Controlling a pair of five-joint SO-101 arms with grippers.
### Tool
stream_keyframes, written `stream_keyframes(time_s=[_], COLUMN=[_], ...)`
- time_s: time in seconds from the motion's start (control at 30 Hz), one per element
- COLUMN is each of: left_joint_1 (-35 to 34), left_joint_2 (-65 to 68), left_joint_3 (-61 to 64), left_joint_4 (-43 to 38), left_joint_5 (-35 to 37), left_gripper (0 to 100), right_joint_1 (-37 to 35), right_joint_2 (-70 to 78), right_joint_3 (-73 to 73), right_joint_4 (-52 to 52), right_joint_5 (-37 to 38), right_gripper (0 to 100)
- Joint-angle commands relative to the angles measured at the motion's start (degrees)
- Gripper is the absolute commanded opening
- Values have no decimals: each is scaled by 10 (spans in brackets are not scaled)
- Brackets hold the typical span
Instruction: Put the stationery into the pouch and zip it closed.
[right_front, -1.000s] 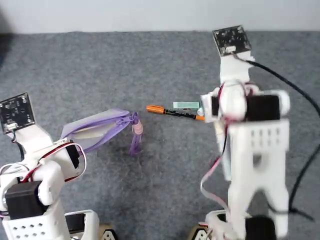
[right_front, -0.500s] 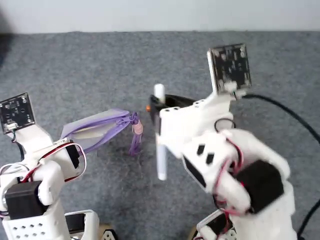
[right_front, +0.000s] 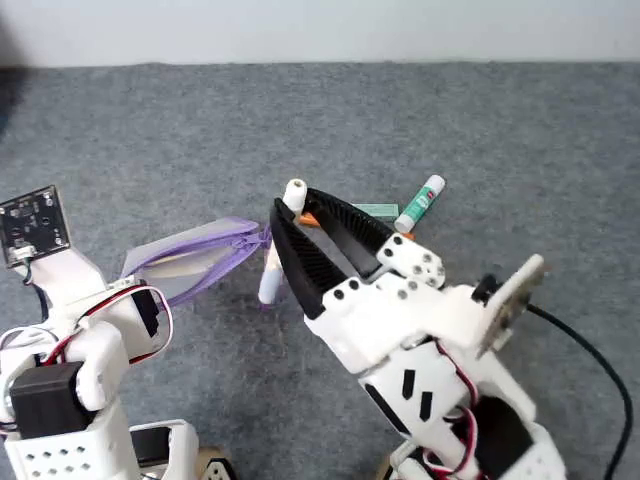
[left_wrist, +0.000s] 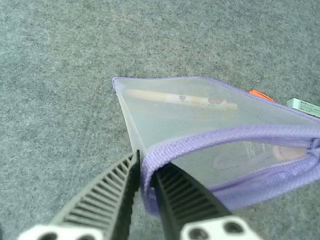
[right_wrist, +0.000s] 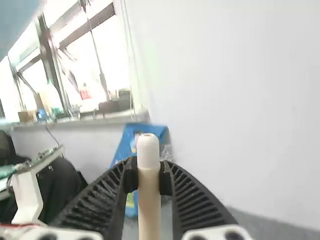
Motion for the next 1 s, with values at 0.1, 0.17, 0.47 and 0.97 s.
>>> stream_keyframes(time_s=[0.1, 0.17, 0.47, 0.97], left_joint_1=[-5, -5, -5, -5], left_joint_2=[-5, -5, -5, -5], left_joint_3=[-19, -19, -19, -19], left_joint_4=[2, 2, 2, 2], left_joint_5=[6, 6, 6, 6], left_gripper=[11, 11, 11, 11], right_joint_1=[-44, -69, -131, -124], right_joint_2=[4, 16, 139, 237], right_joint_3=[4, 4, 7, 105], right_joint_4=[-96, -116, -233, -278], right_joint_5=[7, 8, 69, 149], right_gripper=[8, 8, 8, 12])
